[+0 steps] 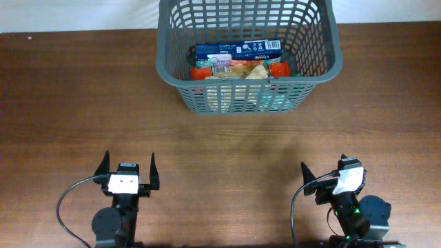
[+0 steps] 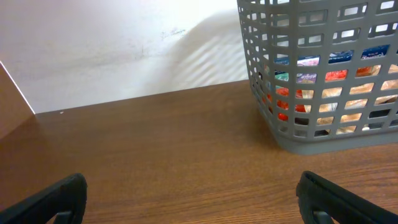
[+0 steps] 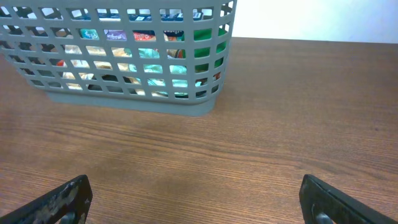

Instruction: Pack container

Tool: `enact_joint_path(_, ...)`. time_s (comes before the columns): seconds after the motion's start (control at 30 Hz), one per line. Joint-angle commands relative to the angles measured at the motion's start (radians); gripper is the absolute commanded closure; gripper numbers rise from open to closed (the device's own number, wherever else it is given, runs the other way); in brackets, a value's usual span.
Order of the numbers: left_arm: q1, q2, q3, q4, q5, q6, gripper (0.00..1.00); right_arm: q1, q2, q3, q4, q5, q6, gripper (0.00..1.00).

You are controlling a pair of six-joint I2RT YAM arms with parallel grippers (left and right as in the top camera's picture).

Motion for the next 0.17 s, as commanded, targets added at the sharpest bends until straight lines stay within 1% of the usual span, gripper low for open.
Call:
enact_joint_path(0.0,-0.004,-0.011,-0.012,0.003,0.004,0.005,0.01,0.008,-0.009,-0.007,0.0,-0.005,0.005,0.01)
enact_joint_path(0.13,-0.004,-0.011,-0.012,0.003,0.004,0.005,0.01,0.008,-0.009,-0.007,0.0,-0.005,0.005,0.01)
